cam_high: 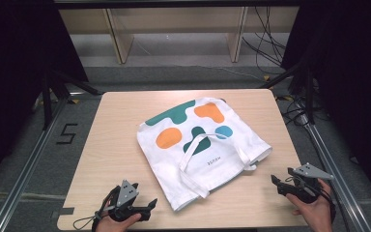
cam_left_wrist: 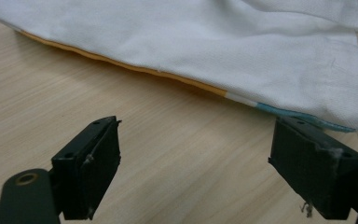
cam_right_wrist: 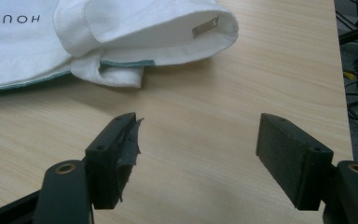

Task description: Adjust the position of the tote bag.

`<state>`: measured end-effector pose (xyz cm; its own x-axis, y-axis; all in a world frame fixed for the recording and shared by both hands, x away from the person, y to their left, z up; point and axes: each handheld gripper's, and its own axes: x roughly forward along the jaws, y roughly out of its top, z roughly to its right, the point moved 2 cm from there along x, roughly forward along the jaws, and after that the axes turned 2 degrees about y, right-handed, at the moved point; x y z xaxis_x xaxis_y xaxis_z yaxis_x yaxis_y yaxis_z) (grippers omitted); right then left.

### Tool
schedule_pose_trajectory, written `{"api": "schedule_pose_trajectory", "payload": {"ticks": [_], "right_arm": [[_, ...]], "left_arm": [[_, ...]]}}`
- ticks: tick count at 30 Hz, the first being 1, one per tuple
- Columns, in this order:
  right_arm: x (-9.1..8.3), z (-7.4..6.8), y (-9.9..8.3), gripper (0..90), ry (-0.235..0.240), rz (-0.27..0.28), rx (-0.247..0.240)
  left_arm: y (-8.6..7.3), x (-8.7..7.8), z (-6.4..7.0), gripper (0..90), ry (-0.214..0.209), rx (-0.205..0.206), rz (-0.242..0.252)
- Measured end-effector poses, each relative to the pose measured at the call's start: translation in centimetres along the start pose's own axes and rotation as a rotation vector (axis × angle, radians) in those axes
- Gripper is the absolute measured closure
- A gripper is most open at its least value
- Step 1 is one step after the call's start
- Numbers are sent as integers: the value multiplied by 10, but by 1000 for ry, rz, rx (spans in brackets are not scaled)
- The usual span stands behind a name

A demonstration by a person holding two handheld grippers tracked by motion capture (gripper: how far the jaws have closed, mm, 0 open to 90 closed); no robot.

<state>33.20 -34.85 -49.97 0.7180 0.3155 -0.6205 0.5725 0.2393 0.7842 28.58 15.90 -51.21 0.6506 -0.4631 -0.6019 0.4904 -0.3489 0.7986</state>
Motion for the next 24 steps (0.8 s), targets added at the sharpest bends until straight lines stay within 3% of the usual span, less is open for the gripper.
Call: {"api": "schedule_pose_trajectory", "payload": {"ticks": [12,19,20,23,24], "right_arm": [[2,-1,0,299,2,-9,-4],[3,-1,-1,294,-1,-8,0],[3,-2,-1,294,2,-8,4],[3,-2,-1,293,17,-11,8],[3,-1,-1,293,16,-11,7]], "left_arm": [[3,3,9,154,-7,0,19],[6,8,22,154,-23,50,4],[6,10,26,154,-29,31,25],[8,11,29,153,-36,61,17],[8,12,32,153,-42,30,34]]}}
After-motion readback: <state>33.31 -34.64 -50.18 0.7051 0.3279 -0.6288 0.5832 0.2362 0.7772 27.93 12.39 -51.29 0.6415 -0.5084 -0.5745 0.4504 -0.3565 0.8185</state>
